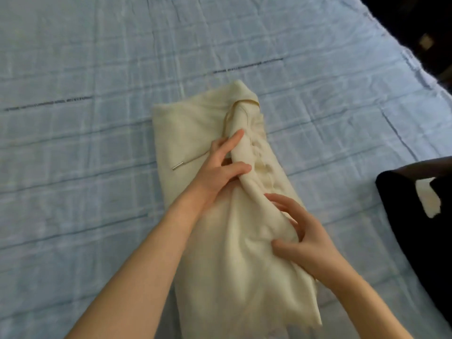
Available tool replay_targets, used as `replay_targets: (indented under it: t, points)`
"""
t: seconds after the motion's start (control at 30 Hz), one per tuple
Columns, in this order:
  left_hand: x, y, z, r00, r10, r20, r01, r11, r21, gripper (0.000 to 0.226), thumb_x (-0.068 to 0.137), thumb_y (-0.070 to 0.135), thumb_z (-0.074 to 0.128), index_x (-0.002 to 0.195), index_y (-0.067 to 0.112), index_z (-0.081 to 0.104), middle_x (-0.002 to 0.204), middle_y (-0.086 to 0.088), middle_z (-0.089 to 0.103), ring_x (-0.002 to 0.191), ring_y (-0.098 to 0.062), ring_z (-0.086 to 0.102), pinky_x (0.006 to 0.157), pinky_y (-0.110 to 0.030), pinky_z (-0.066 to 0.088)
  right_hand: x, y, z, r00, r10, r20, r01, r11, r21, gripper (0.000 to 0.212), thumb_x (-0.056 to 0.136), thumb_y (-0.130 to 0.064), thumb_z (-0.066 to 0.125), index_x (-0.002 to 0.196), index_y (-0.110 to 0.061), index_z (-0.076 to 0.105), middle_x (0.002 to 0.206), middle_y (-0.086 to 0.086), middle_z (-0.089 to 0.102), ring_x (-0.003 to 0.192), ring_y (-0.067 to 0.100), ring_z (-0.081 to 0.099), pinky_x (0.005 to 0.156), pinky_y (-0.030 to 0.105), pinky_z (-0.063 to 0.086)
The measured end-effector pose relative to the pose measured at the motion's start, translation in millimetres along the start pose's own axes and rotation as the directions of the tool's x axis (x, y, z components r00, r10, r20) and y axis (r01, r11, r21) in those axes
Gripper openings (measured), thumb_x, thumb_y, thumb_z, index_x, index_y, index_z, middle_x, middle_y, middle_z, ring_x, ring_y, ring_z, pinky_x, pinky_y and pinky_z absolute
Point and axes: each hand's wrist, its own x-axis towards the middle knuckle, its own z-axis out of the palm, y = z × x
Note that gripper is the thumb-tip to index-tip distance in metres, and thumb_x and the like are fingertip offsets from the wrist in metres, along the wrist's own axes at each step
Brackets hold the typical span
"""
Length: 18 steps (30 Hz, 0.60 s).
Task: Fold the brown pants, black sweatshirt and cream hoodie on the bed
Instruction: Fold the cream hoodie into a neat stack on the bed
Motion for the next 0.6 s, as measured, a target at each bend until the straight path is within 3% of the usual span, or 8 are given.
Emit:
replay_targets:
  t: [0.1, 0.17, 0.27, 0.33, 0.4, 0.47, 0.5, 0.6]
  points:
    - [18, -21, 35, 0.999, -0.030, -0.024, 0.036, 0.955, 0.295, 0.076, 0.082, 0.015, 0.076, 0.148, 0.025, 0.040, 0.133, 0.007, 0.026, 0.125, -0.010, 0.044, 0.110, -0.022, 0.035, 3, 25, -19, 0.993, 0.076, -0.090, -0.089, 0.985, -0.150, 0.074, 0.069, 0.005, 0.069, 0.128, -0.039, 0.059, 0.122, -0.015, 0.064, 0.101, 0.011, 0.066, 0.083, 0.017, 0.052]
    - [23, -23, 51, 1.000, -0.009, -0.009, 0.012, 0.923, 0.384, 0.076, 0.085, 0.018, 0.074, 0.149, 0.031, 0.035, 0.134, 0.005, 0.024, 0.119, -0.009, 0.044, 0.107, -0.015, 0.032, 4, 30, -20, 0.979, 0.096, -0.179, -0.147, 0.942, -0.300, 0.073, 0.075, 0.002, 0.068, 0.135, -0.035, 0.053, 0.129, -0.012, 0.060, 0.103, 0.003, 0.061, 0.084, 0.010, 0.044]
    - [16, -12, 49, 0.996, -0.028, 0.087, 0.005, 0.968, 0.249, 0.070, 0.091, 0.021, 0.066, 0.142, 0.052, 0.030, 0.141, 0.011, 0.034, 0.106, -0.017, 0.059, 0.103, -0.027, 0.045, 2, 20, -2, 0.948, -0.141, -0.287, -0.062, 0.800, -0.597, 0.070, 0.081, -0.007, 0.065, 0.144, -0.030, 0.045, 0.139, -0.008, 0.048, 0.122, 0.009, 0.049, 0.094, 0.019, 0.040]
    - [0, -2, 35, 0.995, 0.057, 0.078, -0.076, 0.959, 0.273, 0.062, 0.089, 0.026, 0.062, 0.140, 0.052, 0.037, 0.142, 0.015, 0.045, 0.106, -0.008, 0.063, 0.101, -0.028, 0.046, 11, 9, 21, 0.897, -0.307, -0.318, 0.028, 0.758, -0.652, 0.065, 0.084, -0.011, 0.061, 0.146, -0.022, 0.046, 0.146, -0.001, 0.047, 0.132, 0.016, 0.045, 0.101, 0.029, 0.043]
    - [-16, -3, 11, 0.954, 0.295, -0.045, -0.206, 0.761, 0.615, 0.053, 0.091, 0.031, 0.053, 0.143, 0.036, 0.044, 0.142, 0.008, 0.052, 0.123, -0.009, 0.055, 0.108, -0.033, 0.041, 32, 3, 41, 0.884, -0.383, -0.269, 0.105, 0.722, -0.684, 0.063, 0.087, -0.016, 0.058, 0.149, -0.018, 0.044, 0.154, 0.006, 0.043, 0.145, 0.023, 0.035, 0.116, 0.041, 0.033]
    - [-25, -13, -14, 0.881, 0.467, -0.077, -0.090, 0.325, 0.941, 0.055, 0.094, 0.036, 0.041, 0.148, 0.021, 0.041, 0.151, -0.004, 0.044, 0.140, -0.023, 0.039, 0.117, -0.046, 0.026, 53, 8, 52, 0.919, -0.356, -0.171, 0.105, 0.637, -0.764, 0.063, 0.095, -0.023, 0.051, 0.155, -0.025, 0.033, 0.162, 0.002, 0.029, 0.153, 0.023, 0.016, 0.124, 0.045, 0.015]
    - [-28, -22, -21, 0.890, 0.446, -0.095, 0.004, 0.200, 0.980, 0.059, 0.095, 0.040, 0.036, 0.150, 0.020, 0.036, 0.156, -0.007, 0.036, 0.145, -0.028, 0.030, 0.119, -0.051, 0.018, 62, 18, 52, 0.934, -0.329, -0.138, 0.086, 0.582, -0.809, 0.061, 0.098, -0.029, 0.046, 0.156, -0.030, 0.028, 0.164, -0.001, 0.022, 0.154, 0.022, 0.009, 0.125, 0.045, 0.008]
    - [-18, -56, -23, 0.958, 0.243, -0.153, 0.119, 0.150, 0.982, 0.064, 0.094, 0.050, 0.026, 0.154, 0.027, 0.026, 0.162, -0.008, 0.022, 0.149, -0.031, 0.019, 0.119, -0.057, 0.010, 76, 56, 43, 0.949, -0.279, -0.144, 0.005, 0.471, -0.882, 0.059, 0.098, -0.044, 0.035, 0.156, -0.034, 0.026, 0.164, -0.003, 0.022, 0.154, 0.020, 0.009, 0.125, 0.045, 0.008]
